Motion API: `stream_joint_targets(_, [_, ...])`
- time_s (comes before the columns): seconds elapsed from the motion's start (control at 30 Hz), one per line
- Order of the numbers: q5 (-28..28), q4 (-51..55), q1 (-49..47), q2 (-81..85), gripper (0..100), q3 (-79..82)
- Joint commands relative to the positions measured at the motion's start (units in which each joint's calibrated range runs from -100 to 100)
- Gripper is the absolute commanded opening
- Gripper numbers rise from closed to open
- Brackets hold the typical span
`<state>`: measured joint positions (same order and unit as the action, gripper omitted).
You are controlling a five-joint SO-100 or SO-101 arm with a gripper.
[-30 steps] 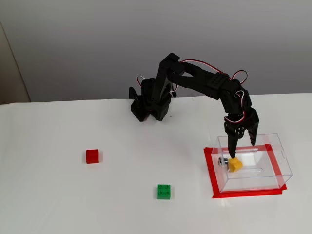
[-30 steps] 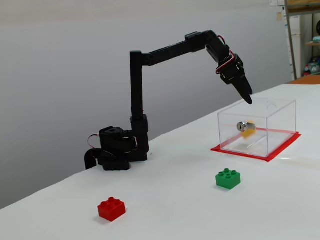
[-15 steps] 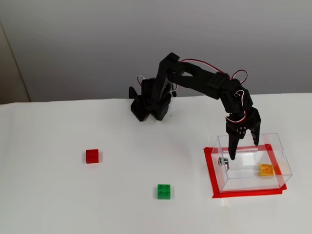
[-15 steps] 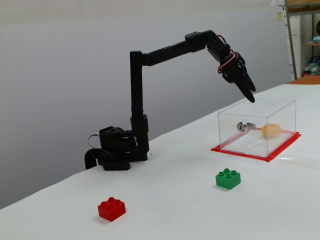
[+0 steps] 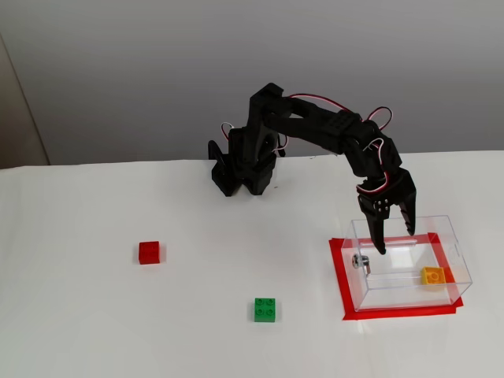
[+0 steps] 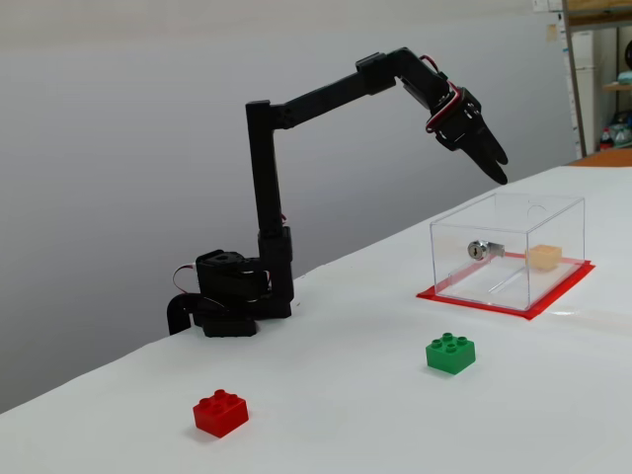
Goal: Pick the yellow lego brick and place it into the transparent box
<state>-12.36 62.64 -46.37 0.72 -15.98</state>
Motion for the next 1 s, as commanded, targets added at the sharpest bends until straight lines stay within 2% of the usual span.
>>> stream_joint_targets(0.0, [2.2,0.0,3.7,6.3,4,-0.2])
stream_joint_targets(0.17, [3.2,4.0,11.5,11.4,1,-0.2])
stream_joint_targets(0.53, [3.2,23.9,33.5,24.4,1,3.2])
stream_joint_targets(0.67, [4.5,23.2,39.8,33.1,1,15.4])
stream_joint_targets(0.97, [5.3,13.3,43.5,52.2,2,41.7])
